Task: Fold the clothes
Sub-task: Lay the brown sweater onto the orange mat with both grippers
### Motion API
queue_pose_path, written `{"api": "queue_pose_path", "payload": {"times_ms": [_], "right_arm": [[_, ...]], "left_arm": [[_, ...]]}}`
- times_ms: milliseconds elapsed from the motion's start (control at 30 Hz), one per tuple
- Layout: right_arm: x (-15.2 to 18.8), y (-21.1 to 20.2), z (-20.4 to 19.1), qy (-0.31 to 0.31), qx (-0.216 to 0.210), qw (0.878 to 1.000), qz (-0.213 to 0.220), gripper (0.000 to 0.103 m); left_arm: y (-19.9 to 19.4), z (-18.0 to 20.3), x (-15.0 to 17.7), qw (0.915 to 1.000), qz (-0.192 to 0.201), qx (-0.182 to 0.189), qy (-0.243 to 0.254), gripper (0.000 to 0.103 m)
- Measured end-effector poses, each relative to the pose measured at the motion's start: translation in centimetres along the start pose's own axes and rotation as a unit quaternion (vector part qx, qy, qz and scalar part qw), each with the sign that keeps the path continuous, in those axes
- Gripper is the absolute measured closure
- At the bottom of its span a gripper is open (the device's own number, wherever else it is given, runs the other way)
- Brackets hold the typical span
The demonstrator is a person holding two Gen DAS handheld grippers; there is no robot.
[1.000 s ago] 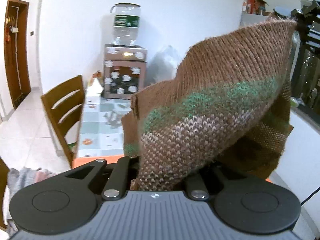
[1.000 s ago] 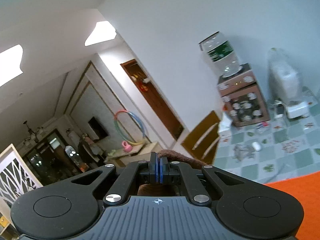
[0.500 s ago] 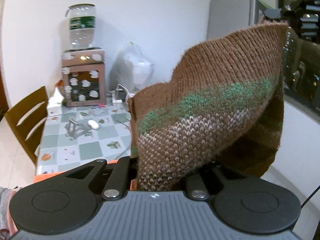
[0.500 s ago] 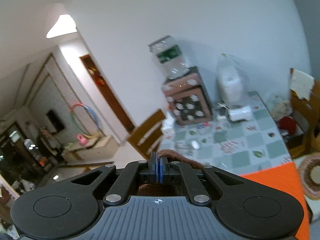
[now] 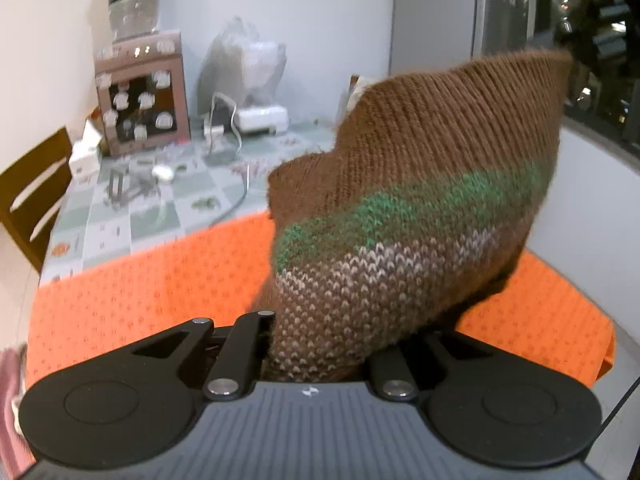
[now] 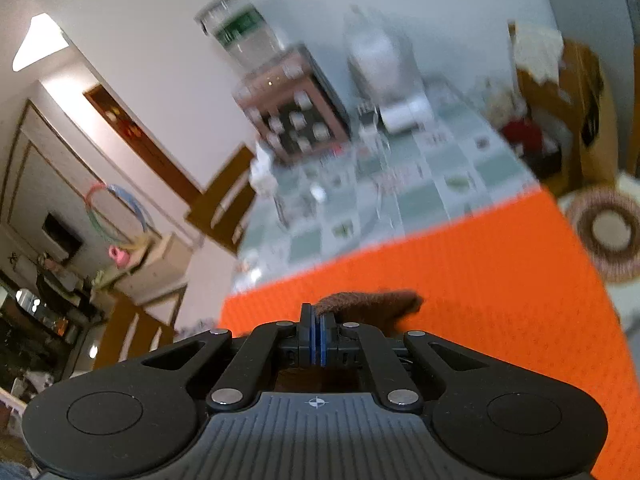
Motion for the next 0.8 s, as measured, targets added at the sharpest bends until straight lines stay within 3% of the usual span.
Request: {"api": "queue_pose_path", "payload": {"times_ms": [167, 433, 500, 567, 667, 733, 800], "right_arm": [[3.3, 3.8, 2.1, -0.021, -0.015, 0.998, -0.059, 0.098], [7.5, 8.2, 3.7, -0.127, -0.010, 0.983, -0.133, 0.098], [7.9, 8.6, 3.7, -0.151, -0.015, 0.978, -0.142, 0.097], [8.0, 8.6, 3.6, -0.176, -0.021, 0.973, -0.147, 0.096], [7.6, 7.9, 3.2, -0.213, -0.026, 0.965, -0.152, 0.089], [7.1, 7.1, 2.9, -0.231, -0.031, 0.961, -0.152, 0.084], [6.7, 6.5, 2.7, -0.247, -0.034, 0.957, -0.148, 0.064]], "left_arm": [[0.7, 0.1, 3.2, 0.9992, -0.007, -0.035, -0.019, 0.087], [1.0, 2.3, 7.3, 0.9929, -0.017, -0.111, -0.039, 0.082], [0.7, 3.0, 7.8, 0.9911, -0.026, -0.123, -0.043, 0.076], [0.1, 3.6, 8.0, 0.9905, -0.041, -0.122, -0.049, 0.058], [-1.4, 4.7, 8.2, 0.9907, -0.055, -0.113, -0.050, 0.048], [-2.7, 5.4, 8.2, 0.9905, -0.062, -0.112, -0.050, 0.029], [-4.2, 5.9, 8.0, 0.9908, -0.059, -0.110, -0.053, 0.022]]}}
Point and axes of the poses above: each gripper's, at about its wrist camera, not at the fingertips, and y roughly the way its jaws point, z to its right, x to its underside, the point moved 4 cm from there along y, roughly the way its jaws point, and after that the axes turned 13 degrees about x, right-handed, at the moved point
